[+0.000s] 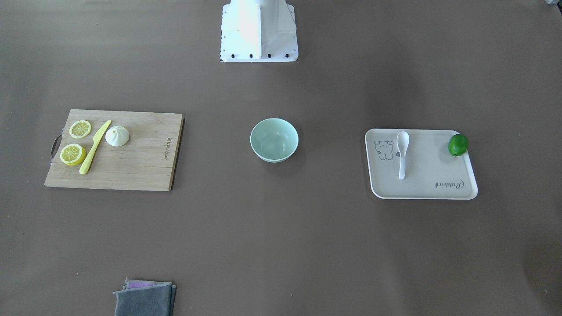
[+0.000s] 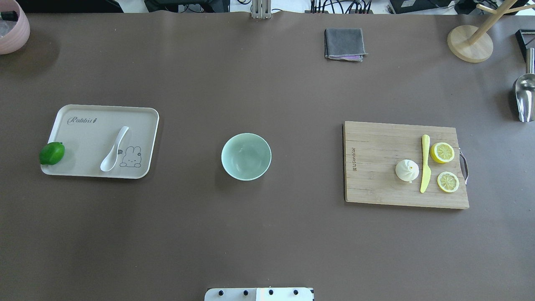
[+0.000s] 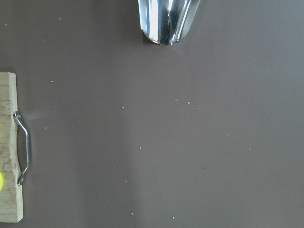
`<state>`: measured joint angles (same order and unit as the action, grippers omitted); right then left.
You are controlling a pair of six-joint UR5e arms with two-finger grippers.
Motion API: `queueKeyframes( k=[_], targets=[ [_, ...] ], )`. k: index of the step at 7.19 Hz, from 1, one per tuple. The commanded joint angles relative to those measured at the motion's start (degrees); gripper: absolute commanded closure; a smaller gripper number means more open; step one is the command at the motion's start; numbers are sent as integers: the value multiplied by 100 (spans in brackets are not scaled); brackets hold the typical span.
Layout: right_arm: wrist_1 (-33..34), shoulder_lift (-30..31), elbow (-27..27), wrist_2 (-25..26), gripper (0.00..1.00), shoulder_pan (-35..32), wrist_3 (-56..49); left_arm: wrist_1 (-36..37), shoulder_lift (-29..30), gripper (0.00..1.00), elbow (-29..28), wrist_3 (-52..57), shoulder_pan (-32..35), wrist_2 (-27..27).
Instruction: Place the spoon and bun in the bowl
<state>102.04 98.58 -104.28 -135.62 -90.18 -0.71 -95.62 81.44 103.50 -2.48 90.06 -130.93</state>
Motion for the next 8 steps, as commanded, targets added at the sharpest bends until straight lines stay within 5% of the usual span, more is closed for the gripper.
queueKeyframes(
  k=[1, 8],
  targets=[
    [0, 4, -39, -26, 0, 0, 0, 0, 21, 2, -22, 11, -6, 15],
    [-9, -5, -48, -26, 0, 0, -26, 0, 56, 2, -137, 11, -6, -2]
  ],
)
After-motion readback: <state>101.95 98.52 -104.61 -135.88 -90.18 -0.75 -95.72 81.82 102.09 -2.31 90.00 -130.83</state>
